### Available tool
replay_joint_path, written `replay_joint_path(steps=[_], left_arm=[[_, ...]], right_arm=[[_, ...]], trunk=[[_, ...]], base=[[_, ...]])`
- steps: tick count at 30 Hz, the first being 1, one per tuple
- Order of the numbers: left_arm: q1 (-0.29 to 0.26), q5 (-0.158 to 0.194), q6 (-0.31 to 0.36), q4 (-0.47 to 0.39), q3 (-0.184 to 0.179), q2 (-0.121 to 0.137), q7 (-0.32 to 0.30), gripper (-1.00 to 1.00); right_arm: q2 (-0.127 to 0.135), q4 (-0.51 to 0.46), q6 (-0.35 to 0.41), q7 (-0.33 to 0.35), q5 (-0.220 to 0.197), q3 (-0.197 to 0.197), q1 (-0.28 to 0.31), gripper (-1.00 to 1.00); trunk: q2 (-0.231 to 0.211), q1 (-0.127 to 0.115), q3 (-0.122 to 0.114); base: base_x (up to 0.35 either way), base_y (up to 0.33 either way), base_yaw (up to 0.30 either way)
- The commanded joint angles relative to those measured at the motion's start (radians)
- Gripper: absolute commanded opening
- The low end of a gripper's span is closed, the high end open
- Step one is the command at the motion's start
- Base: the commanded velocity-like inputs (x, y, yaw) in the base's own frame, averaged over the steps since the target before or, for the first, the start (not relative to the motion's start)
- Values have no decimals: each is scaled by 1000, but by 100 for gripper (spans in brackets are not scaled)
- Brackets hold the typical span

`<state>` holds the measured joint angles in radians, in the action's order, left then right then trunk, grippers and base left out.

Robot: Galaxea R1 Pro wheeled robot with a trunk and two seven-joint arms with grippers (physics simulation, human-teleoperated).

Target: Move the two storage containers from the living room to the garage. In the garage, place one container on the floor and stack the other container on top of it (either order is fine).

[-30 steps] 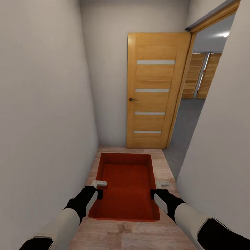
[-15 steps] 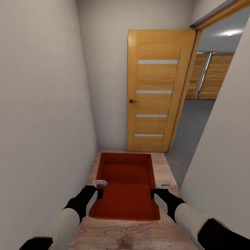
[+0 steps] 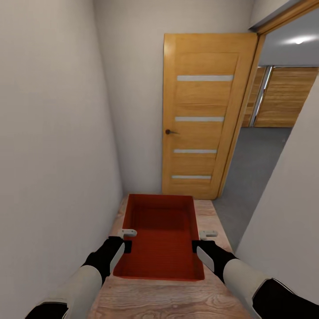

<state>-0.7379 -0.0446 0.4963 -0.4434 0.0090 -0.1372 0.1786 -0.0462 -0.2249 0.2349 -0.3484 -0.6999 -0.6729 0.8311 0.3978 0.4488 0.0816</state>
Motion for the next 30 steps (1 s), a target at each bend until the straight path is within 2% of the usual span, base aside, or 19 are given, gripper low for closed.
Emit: replay_joint_path(steps=[1,30], left_arm=[[0,28,2,39,-6,-2,2,-100],[0,25,2,35,-6,-2,2,-100]], right_arm=[[0,-39,7,-6,30,29,2,-100],[6,-39,6,-6,30,29,2,-100]], trunk=[[2,1,2],[2,1,2]], base=[[321,0,0],[321,0,0]])
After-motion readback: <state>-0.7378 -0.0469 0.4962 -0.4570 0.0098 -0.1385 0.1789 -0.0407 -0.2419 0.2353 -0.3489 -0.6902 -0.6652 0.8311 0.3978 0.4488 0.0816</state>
